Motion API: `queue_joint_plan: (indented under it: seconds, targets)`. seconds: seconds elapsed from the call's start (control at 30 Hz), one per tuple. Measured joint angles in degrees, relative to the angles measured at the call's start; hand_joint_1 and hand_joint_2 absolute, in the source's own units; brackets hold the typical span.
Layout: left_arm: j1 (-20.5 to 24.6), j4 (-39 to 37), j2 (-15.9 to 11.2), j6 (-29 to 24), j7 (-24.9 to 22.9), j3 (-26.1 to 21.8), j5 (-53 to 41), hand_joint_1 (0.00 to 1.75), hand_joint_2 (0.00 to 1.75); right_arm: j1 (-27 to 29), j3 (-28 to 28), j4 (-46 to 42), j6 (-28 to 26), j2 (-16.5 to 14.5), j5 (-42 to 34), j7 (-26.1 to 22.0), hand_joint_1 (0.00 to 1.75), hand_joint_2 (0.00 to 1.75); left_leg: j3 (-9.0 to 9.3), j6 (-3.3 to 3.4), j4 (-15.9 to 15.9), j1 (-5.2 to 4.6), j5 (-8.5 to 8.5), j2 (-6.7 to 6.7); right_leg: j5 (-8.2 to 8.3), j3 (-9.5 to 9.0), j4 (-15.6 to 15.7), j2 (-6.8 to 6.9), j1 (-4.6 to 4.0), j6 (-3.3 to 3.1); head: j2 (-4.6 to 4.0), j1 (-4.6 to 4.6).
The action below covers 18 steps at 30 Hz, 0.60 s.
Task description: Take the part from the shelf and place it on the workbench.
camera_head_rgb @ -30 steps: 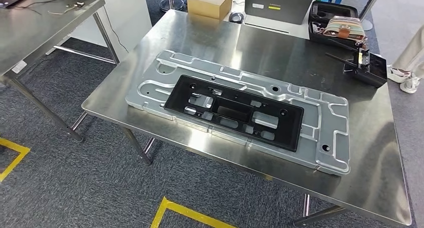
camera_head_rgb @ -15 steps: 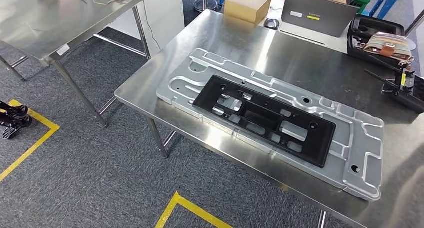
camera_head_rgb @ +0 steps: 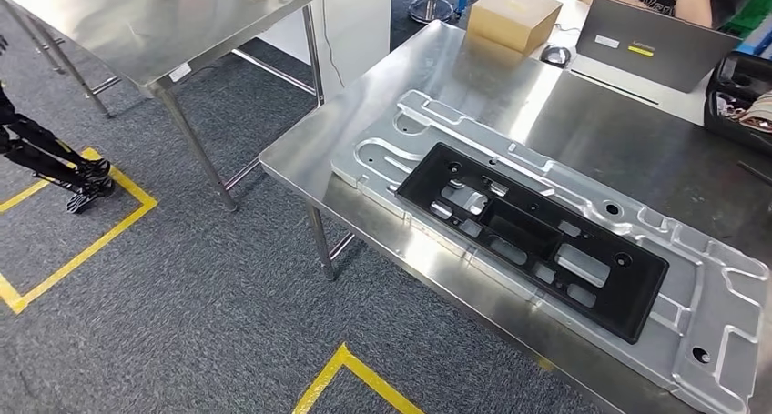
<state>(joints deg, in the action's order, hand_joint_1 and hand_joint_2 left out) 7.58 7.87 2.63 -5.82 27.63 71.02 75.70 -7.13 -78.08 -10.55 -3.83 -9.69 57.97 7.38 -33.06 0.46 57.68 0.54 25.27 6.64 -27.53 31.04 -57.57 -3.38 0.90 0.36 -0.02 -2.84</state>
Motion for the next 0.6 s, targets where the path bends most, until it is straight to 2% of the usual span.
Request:
queue_joint_plan:
  seconds: [0.03,0.1,0.13,0.17,0.2,0.23,0.27,0.3,0.37,0.4,0.43,0.47,0.53,0.6]
  targets:
    - [-0.07,0.00,-0.02,0.03,-0.10,0.05,-0.04,0.00,0.00,-0.04,0.29,0.01,0.42,-0.10,0.35,0.07,0.00,0.00,-0.12,-0.34,0.13,0.06,0.07,-0.31,0.18,-0.21,0.37,0.58,0.03,-0.25,0.00,0.00]
    - [-0.01,0.00,-0.08,0.03,-0.30,0.15,-0.05,0.00,0.00,0.11,0.87,0.03,1.02,-0.29,0.99,0.22,0.00,0.00,-1.29,-0.82,2.66,-0.04,1.74,-2.72,0.50,-0.68,1.20,1.97,0.20,-0.91,0.00,-0.01]
    - [0.10,0.00,-0.09,0.02,-0.37,0.21,-0.04,0.00,0.00,0.25,1.13,0.04,1.23,-0.38,1.30,0.33,0.00,0.00,-2.67,-0.98,5.74,0.02,3.46,-4.31,0.51,-0.86,1.39,2.79,0.14,-1.15,0.00,-0.02]
    - [0.21,0.00,-0.10,-0.01,-0.45,0.28,-0.04,0.00,0.00,0.37,1.39,0.04,1.34,-0.43,1.54,0.40,0.00,0.00,-4.50,-1.22,9.56,0.10,5.38,-5.27,0.42,-0.91,1.41,3.58,0.03,-1.37,0.00,-0.02]
    - [0.25,0.00,-0.10,-0.04,-0.53,0.35,-0.03,0.00,0.00,0.45,1.64,0.04,1.40,-0.47,1.76,0.52,0.00,0.00,-6.24,-1.47,13.16,0.24,6.86,-5.68,0.31,-0.92,1.36,4.39,-0.06,-1.46,0.00,-0.02]
    - [0.20,0.00,-0.10,-0.08,-0.61,0.41,-0.03,0.00,0.00,0.46,1.86,0.04,1.43,-0.51,1.95,0.65,0.00,0.00,-7.28,-1.69,15.42,0.38,7.43,-5.90,0.21,-0.96,1.30,5.13,-0.12,-1.49,0.00,-0.02]
    - [0.12,0.00,-0.11,-0.10,-0.68,0.46,-0.03,0.00,0.00,0.44,2.04,0.04,1.44,-0.57,2.08,0.74,0.00,0.00,-7.25,-1.86,15.53,0.50,6.90,-6.10,0.07,-1.01,1.22,5.80,-0.14,-1.45,0.00,-0.02]
    - [0.06,0.00,-0.15,-0.11,-0.73,0.50,-0.03,0.00,0.00,0.42,2.18,0.04,1.45,-0.64,2.15,0.82,0.00,0.00,-6.01,-1.95,13.31,0.59,5.41,-6.42,-0.09,-1.10,1.11,6.41,-0.13,-1.34,0.00,-0.02]
    - [0.09,0.00,-0.27,-0.16,-0.77,0.58,-0.03,0.00,0.00,0.38,2.41,0.04,1.46,-0.79,2.32,0.88,0.00,0.00,-1.75,-1.73,5.51,0.46,2.12,-8.22,-0.58,-1.38,0.77,7.54,-0.24,-0.91,0.00,-0.02]
    - [0.17,0.00,-0.31,-0.19,-0.81,0.66,-0.04,0.00,0.00,0.37,2.57,0.04,1.49,-0.85,2.44,0.94,0.00,0.00,-0.12,-1.37,2.46,0.29,1.21,-8.98,-0.82,-1.48,0.59,8.01,-0.35,-0.62,0.00,-0.02]
    - [0.22,0.00,-0.35,-0.22,-0.90,0.76,-0.04,0.00,0.00,0.31,2.75,0.05,1.51,-0.90,2.55,1.03,0.00,0.00,0.73,-0.98,0.77,0.09,0.95,-9.49,-1.01,-1.56,0.45,8.41,-0.48,-0.32,0.00,-0.01]
    - [0.19,0.00,-0.40,-0.25,-1.02,0.89,-0.05,0.00,0.00,0.22,2.94,0.05,1.57,-0.94,2.67,1.12,0.00,0.00,0.81,-0.59,0.38,-0.15,1.16,-9.48,-1.10,-1.61,0.42,8.79,-0.60,-0.04,0.00,-0.01]
    - [-0.11,0.00,-0.51,-0.29,-1.26,1.16,-0.07,0.00,0.00,-0.04,3.22,0.06,1.71,-1.05,2.84,1.29,0.00,0.00,0.74,0.10,0.07,-0.07,0.89,-8.48,-1.31,-1.84,0.39,9.21,-0.50,0.54,0.00,-0.01]
    - [-0.27,0.00,-0.56,-0.30,-1.45,1.34,-0.14,0.00,0.00,-0.07,3.35,0.07,1.81,-1.11,3.09,1.41,0.00,0.00,0.89,0.83,-0.45,0.21,0.51,-7.49,-3.08,-1.14,-1.76,7.36,-0.22,1.12,0.00,-0.01]
